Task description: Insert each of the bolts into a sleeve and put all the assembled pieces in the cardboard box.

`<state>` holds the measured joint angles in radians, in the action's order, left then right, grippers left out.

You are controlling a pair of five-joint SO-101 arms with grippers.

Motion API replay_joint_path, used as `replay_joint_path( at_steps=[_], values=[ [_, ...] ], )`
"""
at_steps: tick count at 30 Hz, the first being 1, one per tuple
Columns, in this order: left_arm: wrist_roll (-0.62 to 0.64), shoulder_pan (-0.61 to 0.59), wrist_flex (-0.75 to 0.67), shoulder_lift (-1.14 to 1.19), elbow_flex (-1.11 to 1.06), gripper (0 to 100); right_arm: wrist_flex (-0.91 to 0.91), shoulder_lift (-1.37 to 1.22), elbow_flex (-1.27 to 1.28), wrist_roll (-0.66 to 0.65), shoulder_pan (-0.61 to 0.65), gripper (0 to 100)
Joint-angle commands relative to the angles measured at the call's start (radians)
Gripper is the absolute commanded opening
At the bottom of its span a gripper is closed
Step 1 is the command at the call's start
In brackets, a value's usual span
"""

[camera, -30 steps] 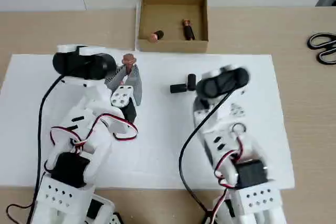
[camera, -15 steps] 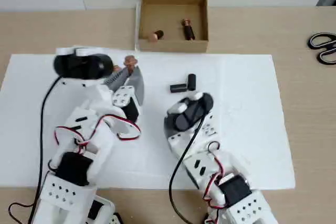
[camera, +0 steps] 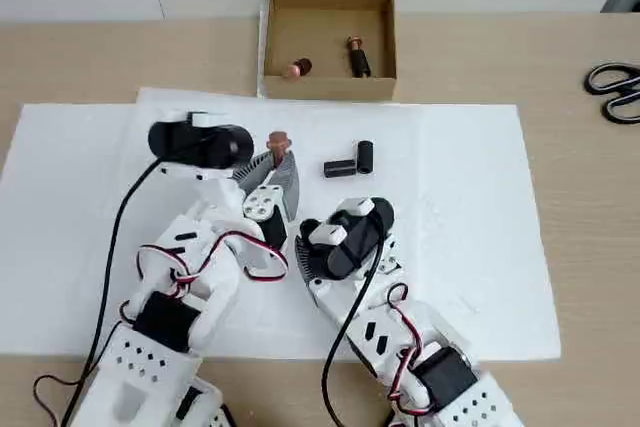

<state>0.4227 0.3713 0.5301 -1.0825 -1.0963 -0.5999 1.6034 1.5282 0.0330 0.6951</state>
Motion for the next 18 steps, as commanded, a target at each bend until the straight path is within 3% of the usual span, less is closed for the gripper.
replay_joint_path(
  at_steps=[1, 8, 18],
  values=[
    [0.003, 0.005, -0.072, -0.028, -0.008, 1, 0.022, 0.015, -0.008, 0.026, 0.007, 0.4],
    [0.002, 0.000, -0.215, -0.028, -0.041, 1, 0.021, 0.010, -0.008, 0.100, 0.007, 0.4],
    [0.002, 0.083, -0.232, -0.028, -0.058, 1, 0.028, 0.013, 0.025, 0.101, 0.008, 0.4]
  ],
)
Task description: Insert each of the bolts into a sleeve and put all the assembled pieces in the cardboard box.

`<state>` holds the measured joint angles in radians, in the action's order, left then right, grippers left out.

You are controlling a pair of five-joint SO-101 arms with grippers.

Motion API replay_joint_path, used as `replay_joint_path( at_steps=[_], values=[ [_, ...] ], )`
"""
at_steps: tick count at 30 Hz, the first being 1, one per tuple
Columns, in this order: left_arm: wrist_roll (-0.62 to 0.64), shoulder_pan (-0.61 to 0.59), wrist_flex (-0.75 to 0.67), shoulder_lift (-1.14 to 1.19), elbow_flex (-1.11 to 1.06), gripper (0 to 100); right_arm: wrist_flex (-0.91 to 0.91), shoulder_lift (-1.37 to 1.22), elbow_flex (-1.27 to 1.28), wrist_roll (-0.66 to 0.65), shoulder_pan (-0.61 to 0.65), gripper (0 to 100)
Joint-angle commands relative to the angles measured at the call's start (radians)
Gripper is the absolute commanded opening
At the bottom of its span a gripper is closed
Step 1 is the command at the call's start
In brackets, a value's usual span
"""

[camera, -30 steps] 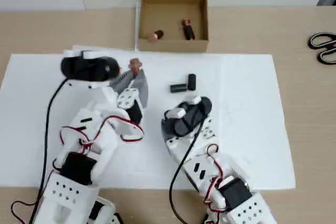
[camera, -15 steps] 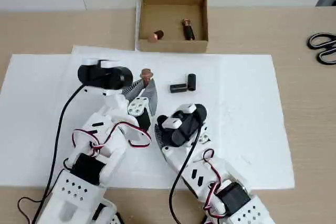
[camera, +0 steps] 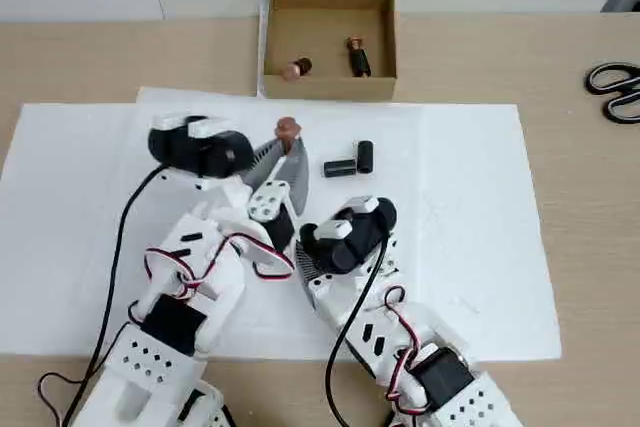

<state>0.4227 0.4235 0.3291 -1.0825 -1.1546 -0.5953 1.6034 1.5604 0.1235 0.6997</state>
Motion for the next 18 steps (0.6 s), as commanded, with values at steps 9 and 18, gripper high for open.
replay_joint_path(
  at_steps=[9, 18],
  values=[
    [0.000, 0.048, -0.031, -0.095, -0.054, 1, 0.022, 0.012, -0.008, 0.011, -0.001, 0.4],
    [0.005, 0.051, -0.026, -0.147, -0.097, 1, 0.022, 0.010, -0.008, 0.011, -0.001, 0.4]
  ],
)
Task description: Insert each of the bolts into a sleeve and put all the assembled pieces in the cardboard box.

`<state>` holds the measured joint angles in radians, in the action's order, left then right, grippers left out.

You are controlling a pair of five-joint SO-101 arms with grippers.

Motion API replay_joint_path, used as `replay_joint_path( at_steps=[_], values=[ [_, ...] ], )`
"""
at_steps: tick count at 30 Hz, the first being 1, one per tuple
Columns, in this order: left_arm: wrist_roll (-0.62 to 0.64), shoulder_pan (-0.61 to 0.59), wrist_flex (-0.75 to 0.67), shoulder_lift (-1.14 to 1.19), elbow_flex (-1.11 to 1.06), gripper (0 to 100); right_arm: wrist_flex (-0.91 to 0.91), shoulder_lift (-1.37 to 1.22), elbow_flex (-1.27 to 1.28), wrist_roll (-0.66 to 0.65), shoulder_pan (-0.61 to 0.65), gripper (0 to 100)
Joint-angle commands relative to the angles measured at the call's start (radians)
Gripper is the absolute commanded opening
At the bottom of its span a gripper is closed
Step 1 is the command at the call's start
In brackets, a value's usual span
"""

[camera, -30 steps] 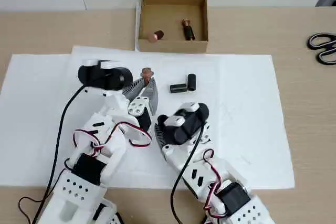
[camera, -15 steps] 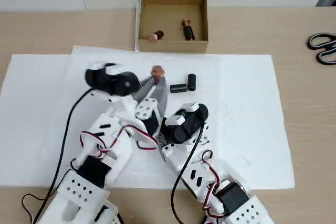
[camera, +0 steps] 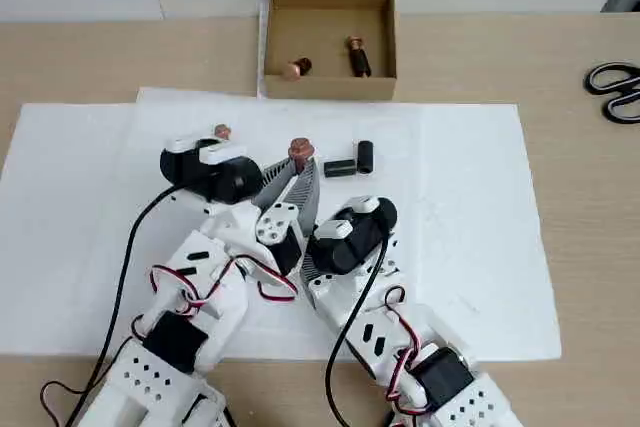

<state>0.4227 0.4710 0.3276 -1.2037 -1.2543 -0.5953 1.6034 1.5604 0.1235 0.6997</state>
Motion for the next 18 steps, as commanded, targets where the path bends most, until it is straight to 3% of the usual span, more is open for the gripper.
replay_joint_path(
  at_steps=[1, 18],
  values=[
    [0.005, 0.011, -0.026, -0.026, -0.007, 1, 0.022, 0.010, -0.008, 0.011, -0.001, 0.4],
    [0.002, 0.038, -0.023, -0.028, -0.039, 1, 0.022, 0.015, -0.008, 0.011, -0.004, 0.4]
  ],
)
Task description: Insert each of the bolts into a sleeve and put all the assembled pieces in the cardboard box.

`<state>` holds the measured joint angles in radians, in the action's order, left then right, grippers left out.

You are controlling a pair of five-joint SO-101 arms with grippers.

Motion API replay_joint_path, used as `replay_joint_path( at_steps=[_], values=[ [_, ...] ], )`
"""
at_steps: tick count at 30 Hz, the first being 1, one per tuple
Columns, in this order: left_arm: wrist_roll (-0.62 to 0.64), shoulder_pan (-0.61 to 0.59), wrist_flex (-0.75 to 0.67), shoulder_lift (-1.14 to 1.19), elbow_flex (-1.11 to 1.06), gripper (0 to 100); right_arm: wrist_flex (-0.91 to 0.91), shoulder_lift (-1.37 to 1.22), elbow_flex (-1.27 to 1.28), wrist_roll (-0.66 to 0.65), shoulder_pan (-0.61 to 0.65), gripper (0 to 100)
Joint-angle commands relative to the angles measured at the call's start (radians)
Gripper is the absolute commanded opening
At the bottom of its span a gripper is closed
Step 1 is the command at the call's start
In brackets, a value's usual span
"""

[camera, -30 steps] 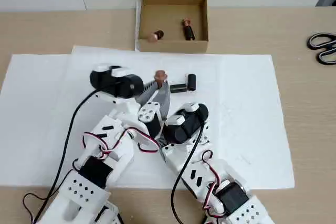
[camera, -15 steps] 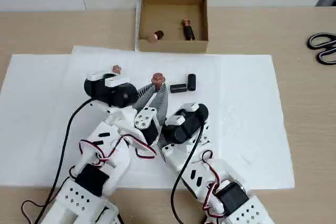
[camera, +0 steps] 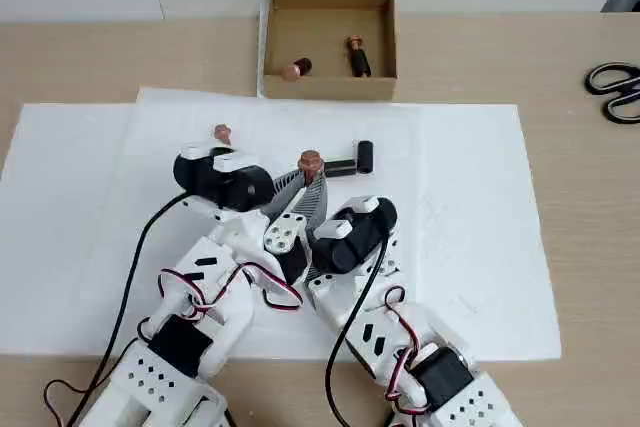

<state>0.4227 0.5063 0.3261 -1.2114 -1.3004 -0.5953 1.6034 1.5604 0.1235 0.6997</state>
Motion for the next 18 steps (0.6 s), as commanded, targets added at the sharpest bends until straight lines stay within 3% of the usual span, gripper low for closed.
replay_joint_path(
  at_steps=[1, 18],
  values=[
    [0.002, 0.003, -0.020, -0.021, 0.007, 1, 0.022, 0.015, -0.008, 0.011, -0.004, 0.4],
    [-0.031, 0.002, 0.006, -0.021, 0.007, 1, 0.022, 0.018, -0.008, 0.011, -0.028, 0.4]
  ],
)
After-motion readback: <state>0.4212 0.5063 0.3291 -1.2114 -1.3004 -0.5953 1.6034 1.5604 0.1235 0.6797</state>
